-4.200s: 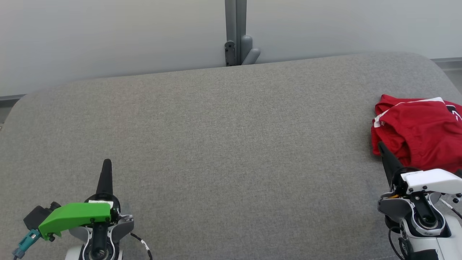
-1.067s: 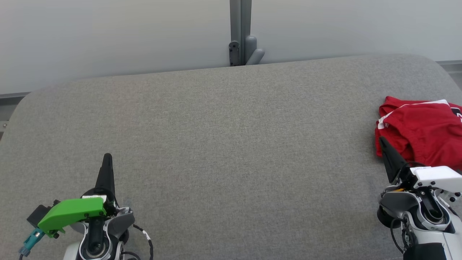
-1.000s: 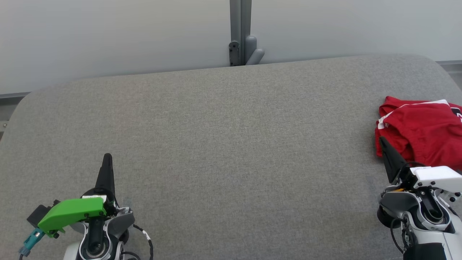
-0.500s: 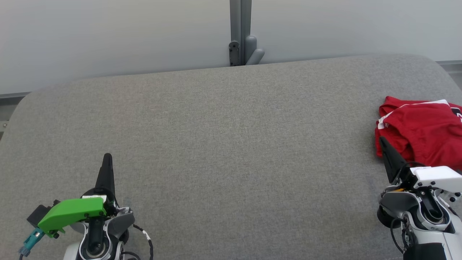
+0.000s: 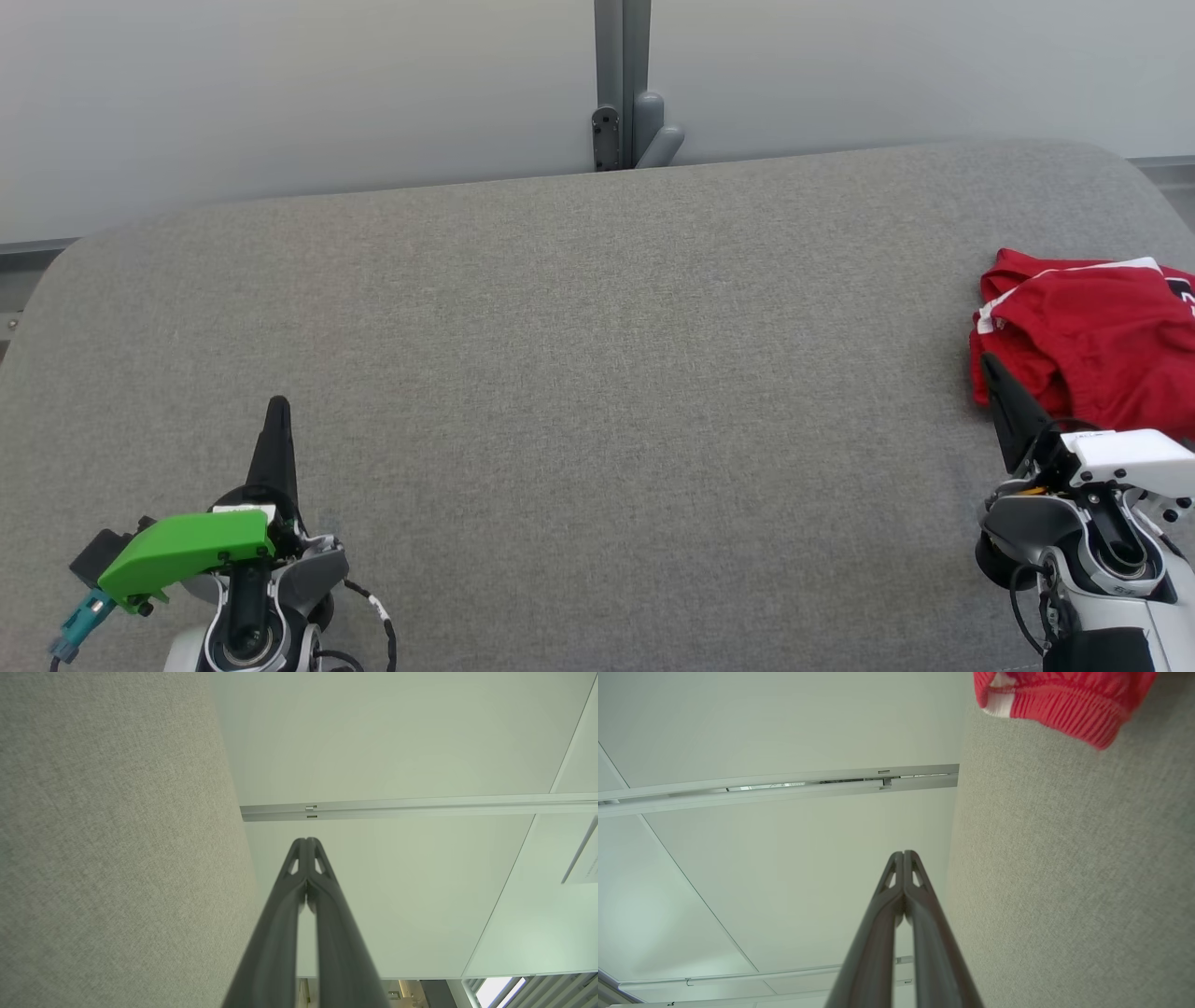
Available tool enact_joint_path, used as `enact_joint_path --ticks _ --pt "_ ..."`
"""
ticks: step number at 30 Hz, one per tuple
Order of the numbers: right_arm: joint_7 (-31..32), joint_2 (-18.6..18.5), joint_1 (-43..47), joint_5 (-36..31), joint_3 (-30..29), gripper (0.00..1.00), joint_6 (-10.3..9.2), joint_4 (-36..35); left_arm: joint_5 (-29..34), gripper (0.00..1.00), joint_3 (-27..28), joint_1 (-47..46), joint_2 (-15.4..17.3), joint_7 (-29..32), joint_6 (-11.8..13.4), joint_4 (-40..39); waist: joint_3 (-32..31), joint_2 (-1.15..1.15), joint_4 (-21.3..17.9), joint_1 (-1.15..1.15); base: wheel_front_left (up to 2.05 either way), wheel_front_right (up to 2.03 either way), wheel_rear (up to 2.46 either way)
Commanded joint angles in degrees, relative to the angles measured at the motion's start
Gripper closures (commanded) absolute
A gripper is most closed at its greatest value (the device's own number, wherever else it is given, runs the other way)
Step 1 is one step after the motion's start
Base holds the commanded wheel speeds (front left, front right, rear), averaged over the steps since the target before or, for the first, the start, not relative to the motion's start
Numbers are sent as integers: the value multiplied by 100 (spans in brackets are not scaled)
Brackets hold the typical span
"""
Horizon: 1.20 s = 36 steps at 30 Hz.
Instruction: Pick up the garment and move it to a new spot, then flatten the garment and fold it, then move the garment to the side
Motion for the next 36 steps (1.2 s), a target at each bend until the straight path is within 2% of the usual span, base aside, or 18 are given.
enact_joint_path --ticks 1,36 --pt "25 -4 -35 -22 -14 100 2 4 -33 100 9 -88 -2 19 -36 6 0 0 0 0 0 0 0" --pt "26 2 -37 -32 -21 100 2 4 -33 100 8 -87 -1 18 -36 5 0 0 0 0 0 0 0"
